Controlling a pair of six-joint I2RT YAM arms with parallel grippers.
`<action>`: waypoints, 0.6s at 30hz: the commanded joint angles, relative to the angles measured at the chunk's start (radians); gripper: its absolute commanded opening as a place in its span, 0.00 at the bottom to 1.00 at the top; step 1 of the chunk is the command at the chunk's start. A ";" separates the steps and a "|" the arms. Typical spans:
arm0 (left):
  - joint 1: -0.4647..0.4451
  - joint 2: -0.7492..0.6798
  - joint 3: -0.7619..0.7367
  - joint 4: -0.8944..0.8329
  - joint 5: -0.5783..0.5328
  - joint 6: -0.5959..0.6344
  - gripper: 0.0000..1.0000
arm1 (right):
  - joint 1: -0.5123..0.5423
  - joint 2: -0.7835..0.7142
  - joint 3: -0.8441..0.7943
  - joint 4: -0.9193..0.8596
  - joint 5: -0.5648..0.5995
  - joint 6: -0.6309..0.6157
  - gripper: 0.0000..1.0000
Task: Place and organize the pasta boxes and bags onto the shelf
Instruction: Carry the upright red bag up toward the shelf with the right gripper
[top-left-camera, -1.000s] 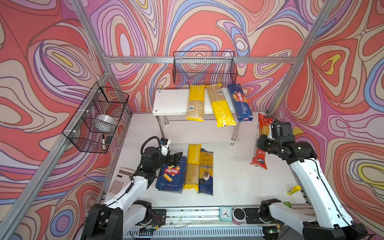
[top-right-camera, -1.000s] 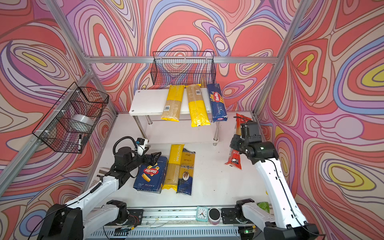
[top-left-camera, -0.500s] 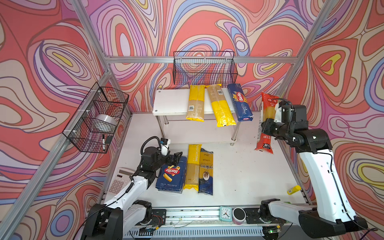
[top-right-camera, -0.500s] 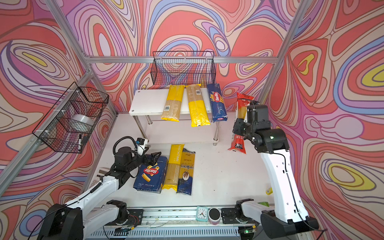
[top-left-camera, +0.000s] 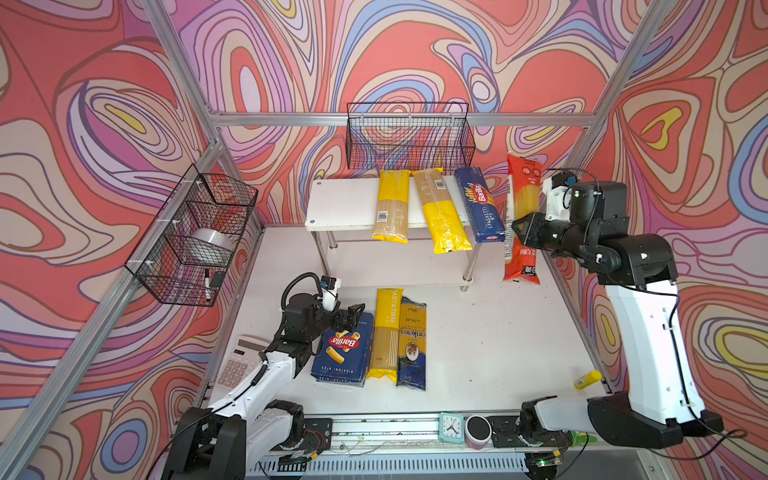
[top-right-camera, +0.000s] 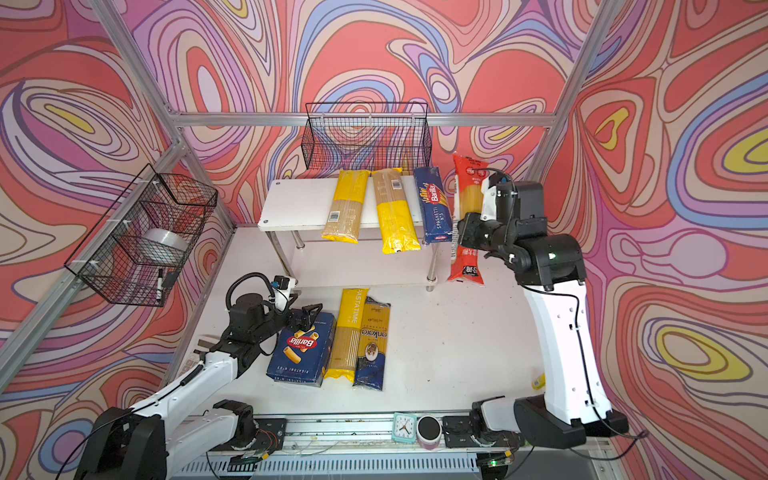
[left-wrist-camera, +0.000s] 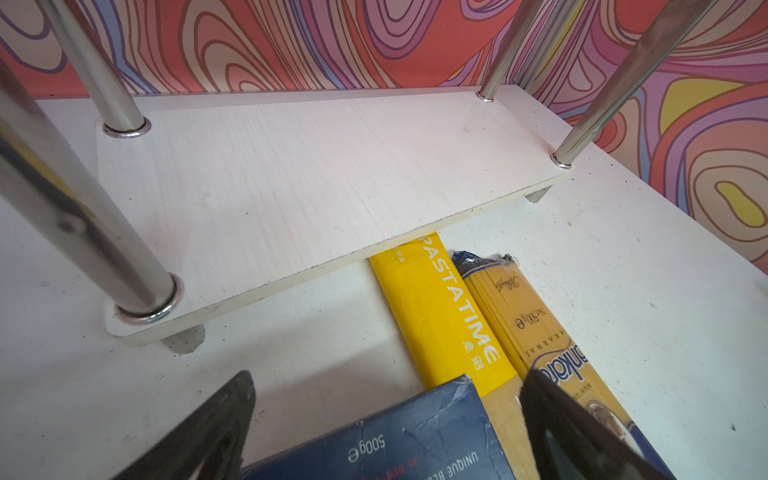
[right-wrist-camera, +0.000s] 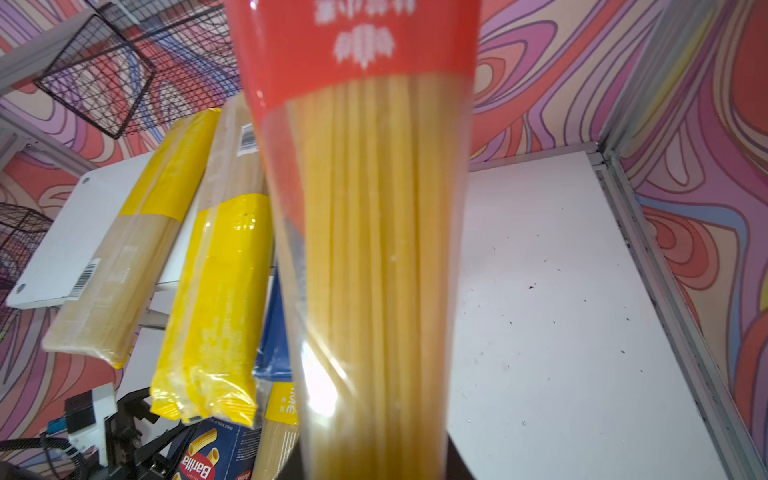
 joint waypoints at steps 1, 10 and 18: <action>-0.004 0.010 0.032 -0.008 -0.004 0.005 1.00 | 0.041 0.017 0.118 0.085 -0.004 -0.034 0.00; -0.005 0.010 0.031 -0.008 -0.007 0.004 1.00 | 0.214 0.120 0.238 0.092 0.053 -0.043 0.00; -0.005 0.004 0.027 -0.007 -0.010 0.004 1.00 | 0.358 0.215 0.343 0.133 0.081 -0.051 0.00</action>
